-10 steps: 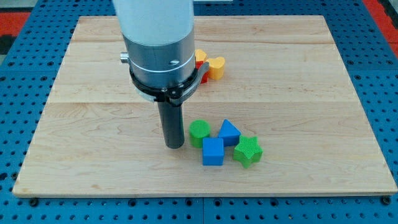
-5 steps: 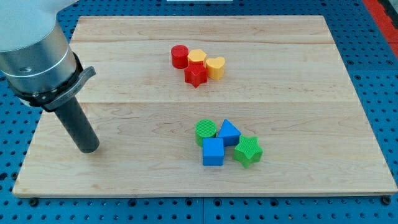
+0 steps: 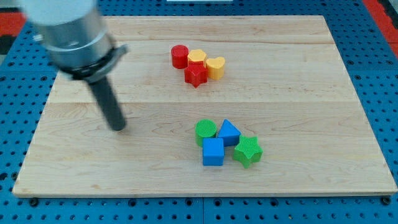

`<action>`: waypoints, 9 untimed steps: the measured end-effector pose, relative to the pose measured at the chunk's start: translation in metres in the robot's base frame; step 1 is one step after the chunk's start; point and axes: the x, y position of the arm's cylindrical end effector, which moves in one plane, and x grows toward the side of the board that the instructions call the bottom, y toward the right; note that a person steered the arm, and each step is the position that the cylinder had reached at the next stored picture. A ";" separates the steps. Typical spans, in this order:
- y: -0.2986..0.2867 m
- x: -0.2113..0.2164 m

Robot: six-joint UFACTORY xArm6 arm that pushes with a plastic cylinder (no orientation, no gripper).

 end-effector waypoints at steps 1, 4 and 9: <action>0.098 -0.031; 0.207 -0.094; 0.088 -0.183</action>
